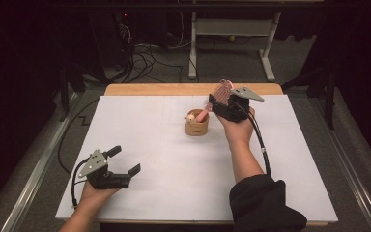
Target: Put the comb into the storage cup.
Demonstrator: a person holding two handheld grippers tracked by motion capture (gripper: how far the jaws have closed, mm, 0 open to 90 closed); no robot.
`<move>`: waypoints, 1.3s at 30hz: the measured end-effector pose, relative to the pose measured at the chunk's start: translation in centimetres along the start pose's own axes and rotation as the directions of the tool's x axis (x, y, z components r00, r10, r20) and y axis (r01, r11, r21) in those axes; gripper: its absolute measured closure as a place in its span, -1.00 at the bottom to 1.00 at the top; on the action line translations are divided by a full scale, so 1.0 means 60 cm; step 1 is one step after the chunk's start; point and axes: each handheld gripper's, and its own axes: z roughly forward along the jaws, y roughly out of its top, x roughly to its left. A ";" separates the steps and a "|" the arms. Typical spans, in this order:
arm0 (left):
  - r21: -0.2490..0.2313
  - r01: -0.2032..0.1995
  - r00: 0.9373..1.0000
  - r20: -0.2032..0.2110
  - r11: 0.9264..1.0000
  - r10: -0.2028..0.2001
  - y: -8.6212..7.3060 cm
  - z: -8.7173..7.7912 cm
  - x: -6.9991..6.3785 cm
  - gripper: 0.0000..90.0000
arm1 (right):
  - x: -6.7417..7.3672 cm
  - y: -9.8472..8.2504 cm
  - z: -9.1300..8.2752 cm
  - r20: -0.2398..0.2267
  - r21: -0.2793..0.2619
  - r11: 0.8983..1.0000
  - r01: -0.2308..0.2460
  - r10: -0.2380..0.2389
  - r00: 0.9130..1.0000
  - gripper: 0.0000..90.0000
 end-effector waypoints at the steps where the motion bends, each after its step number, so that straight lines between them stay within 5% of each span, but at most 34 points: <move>1: -0.001 0.002 1.000 0.000 1.000 -0.002 0.000 0.000 0.000 -1.00 | -0.001 -0.001 0.000 0.001 0.001 1.000 -0.002 0.002 1.000 -0.17; 39: 0.015 -0.008 1.000 0.002 1.000 0.008 -0.002 0.004 -0.003 -1.00 | -0.024 -0.018 0.000 0.042 0.025 1.000 -0.010 0.009 0.999 -0.30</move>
